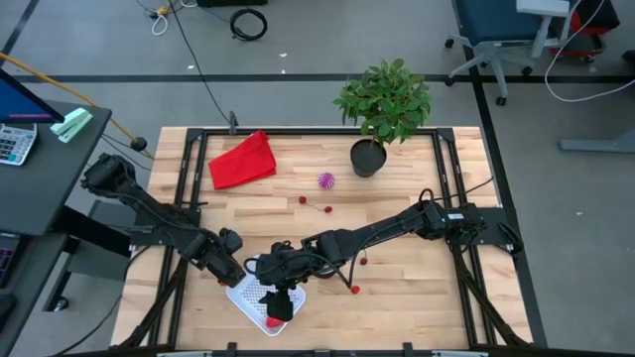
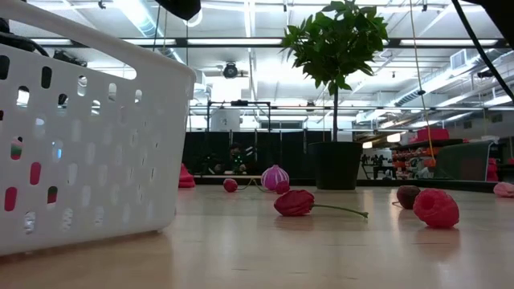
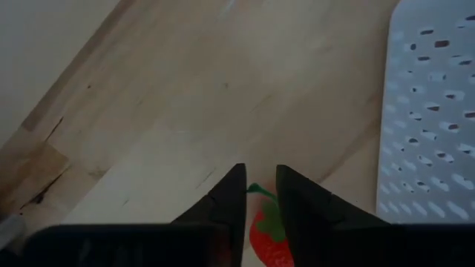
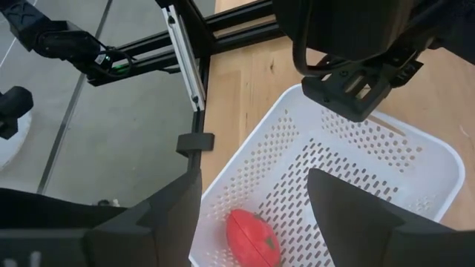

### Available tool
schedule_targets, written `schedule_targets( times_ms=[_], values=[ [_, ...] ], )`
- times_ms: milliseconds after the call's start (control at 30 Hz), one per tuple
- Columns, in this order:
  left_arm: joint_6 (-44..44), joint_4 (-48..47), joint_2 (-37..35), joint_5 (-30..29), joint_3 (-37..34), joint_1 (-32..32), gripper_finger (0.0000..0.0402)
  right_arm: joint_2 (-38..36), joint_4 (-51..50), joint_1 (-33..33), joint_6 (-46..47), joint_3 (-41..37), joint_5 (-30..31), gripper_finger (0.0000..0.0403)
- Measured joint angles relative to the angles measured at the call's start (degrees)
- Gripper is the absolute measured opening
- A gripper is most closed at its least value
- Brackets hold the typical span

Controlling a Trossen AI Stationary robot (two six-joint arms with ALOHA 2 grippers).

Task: Pick and placing Produce into tupperware
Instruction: Put the strawberry in the basket

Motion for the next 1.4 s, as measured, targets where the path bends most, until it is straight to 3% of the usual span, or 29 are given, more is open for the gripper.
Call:
schedule_targets(
  times_ms=[167,433,533,667,833,967,1067,1200,1400],
  values=[
    [0.4,0.8,0.0,0.1,0.0,0.0,0.0013,0.0,0.0,0.0,0.0,0.0,0.0,0.0254],
    [0.7,-1.2,-0.3,0.3,2.7,-2.3,0.0006,0.0,0.0,0.0,-0.1,0.0,0.0,0.0254],
    [1.5,-6.3,-0.6,-0.1,7.7,-3.4,0.0005,0.0,0.0,0.0,-0.3,0.0,0.0,0.0254],
    [3.4,-20.1,-0.8,-1.8,18.3,-4.2,0.0004,0.0,0.0,-0.1,-0.4,0.0,0.0,0.0254],
    [3.4,-32.9,-0.9,-9.0,33.5,-5.1,0.0002,0.0,-0.1,-0.1,-0.7,0.0,0.0,0.0254],
    [5.7,-29.1,-0.9,-19.2,41.8,-6.6,0.0002,0.0,-2.4,-0.1,0.6,0.0,-1.0,0.0254],
    [11.2,-20.6,-0.9,-23.8,43.5,-6.9,0.0002,0.0,-7.6,-0.1,4.2,0.0,-6.2,0.0254],
    [16.8,-13.5,0.7,-24.6,43.5,-6.6,0.0002,0.0,-18.7,0.3,7.7,0.0,-15.5,0.0254],
    [18.6,-14.5,8.9,-23.5,43.5,-5.0,0.0006,0.0,-33.1,2.2,7.4,0.0,-16.9,0.0254]
  ],
)
